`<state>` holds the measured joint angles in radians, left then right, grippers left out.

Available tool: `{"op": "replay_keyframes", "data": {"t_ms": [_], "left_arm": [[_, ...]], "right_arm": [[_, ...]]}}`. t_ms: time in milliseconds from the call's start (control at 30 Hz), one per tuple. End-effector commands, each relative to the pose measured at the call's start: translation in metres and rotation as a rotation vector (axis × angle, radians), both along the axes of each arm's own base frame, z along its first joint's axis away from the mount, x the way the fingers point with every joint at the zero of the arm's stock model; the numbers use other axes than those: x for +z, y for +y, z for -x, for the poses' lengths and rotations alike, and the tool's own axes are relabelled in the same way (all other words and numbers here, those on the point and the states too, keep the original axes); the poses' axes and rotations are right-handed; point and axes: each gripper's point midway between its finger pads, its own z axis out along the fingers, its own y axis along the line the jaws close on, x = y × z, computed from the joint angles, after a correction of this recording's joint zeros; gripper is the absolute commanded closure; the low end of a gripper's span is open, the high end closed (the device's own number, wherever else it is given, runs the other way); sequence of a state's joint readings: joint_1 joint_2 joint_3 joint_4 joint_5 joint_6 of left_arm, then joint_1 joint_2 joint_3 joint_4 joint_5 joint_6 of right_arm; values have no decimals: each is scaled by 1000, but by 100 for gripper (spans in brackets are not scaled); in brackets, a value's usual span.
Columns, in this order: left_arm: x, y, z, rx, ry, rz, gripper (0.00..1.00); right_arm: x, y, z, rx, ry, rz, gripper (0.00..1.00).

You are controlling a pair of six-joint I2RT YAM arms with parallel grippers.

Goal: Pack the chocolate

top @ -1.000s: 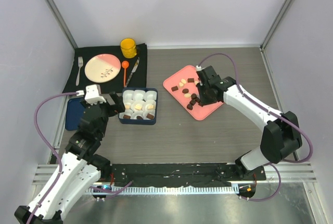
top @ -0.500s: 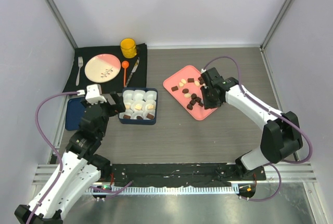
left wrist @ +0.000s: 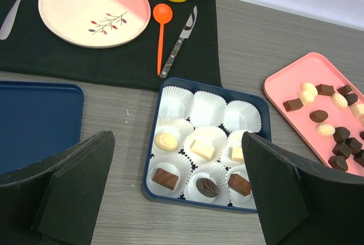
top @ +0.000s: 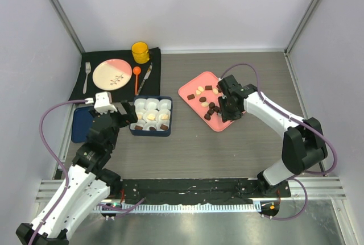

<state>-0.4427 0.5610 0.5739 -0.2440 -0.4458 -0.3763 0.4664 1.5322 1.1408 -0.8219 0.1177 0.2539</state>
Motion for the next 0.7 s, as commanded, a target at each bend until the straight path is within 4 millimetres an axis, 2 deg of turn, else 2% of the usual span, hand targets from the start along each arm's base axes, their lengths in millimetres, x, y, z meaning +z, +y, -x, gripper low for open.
{"op": "replay_keyframes", "data": {"t_ms": [0, 233, 400, 567, 667], "left_arm": [[26, -1, -3, -4, -65, 17, 0], [27, 0, -3, -3, -70, 17, 0], [27, 0, -2, -1, -72, 18, 0], [28, 1, -2, 0, -74, 18, 0], [27, 1, -2, 0, -73, 16, 0]], "right_arm": [[11, 0, -11, -21, -32, -3, 63], [9, 2, -18, -30, -38, 1, 58], [6, 3, -22, -31, -43, 0, 58], [2, 5, -26, -32, -51, -1, 60], [5, 7, -27, -28, -68, -21, 66]]}}
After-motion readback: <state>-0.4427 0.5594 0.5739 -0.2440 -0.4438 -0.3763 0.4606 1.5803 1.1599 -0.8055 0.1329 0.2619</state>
